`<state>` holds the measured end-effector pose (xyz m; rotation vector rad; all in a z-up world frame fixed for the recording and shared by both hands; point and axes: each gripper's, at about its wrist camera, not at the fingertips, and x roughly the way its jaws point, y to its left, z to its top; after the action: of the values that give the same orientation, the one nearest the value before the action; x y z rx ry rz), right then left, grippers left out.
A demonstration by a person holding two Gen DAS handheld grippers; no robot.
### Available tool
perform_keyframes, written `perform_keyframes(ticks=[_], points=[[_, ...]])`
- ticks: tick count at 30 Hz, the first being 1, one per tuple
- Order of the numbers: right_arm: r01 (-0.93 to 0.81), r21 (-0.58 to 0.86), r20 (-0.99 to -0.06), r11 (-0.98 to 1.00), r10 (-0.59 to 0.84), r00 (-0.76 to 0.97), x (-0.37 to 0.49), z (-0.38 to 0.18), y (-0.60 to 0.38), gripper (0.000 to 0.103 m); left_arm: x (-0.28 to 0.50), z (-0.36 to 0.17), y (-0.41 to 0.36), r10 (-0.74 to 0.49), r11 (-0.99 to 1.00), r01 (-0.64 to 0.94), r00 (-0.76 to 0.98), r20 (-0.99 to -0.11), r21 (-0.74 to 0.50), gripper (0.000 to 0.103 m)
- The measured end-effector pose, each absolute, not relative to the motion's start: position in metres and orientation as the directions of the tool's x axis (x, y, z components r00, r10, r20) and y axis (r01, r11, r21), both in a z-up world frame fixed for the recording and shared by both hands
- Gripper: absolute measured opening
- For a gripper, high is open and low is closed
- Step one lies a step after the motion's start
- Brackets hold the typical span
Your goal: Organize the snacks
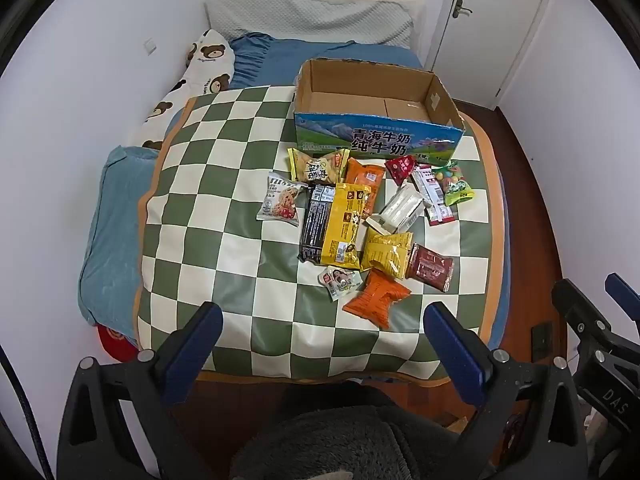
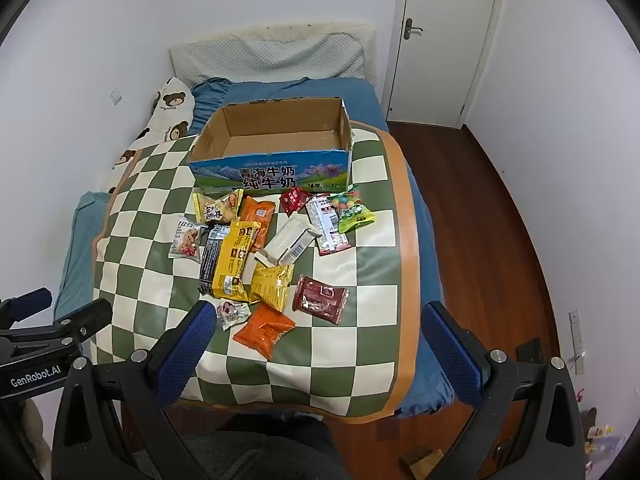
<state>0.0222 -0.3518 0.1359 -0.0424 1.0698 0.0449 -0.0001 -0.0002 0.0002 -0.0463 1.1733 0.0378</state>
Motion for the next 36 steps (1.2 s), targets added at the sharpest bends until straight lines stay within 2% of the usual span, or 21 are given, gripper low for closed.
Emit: perform_keyframes(ticks=[36], points=[[-0.065, 0.002, -0.876, 0.998, 0.033, 0.481, 0.0262, 0.1382, -0.3454, 0.103, -0.0003, 0.0023, 0.0035, -0.003, 0.999, -0.047, 0.395, -0.918, -0.024, 0.103]])
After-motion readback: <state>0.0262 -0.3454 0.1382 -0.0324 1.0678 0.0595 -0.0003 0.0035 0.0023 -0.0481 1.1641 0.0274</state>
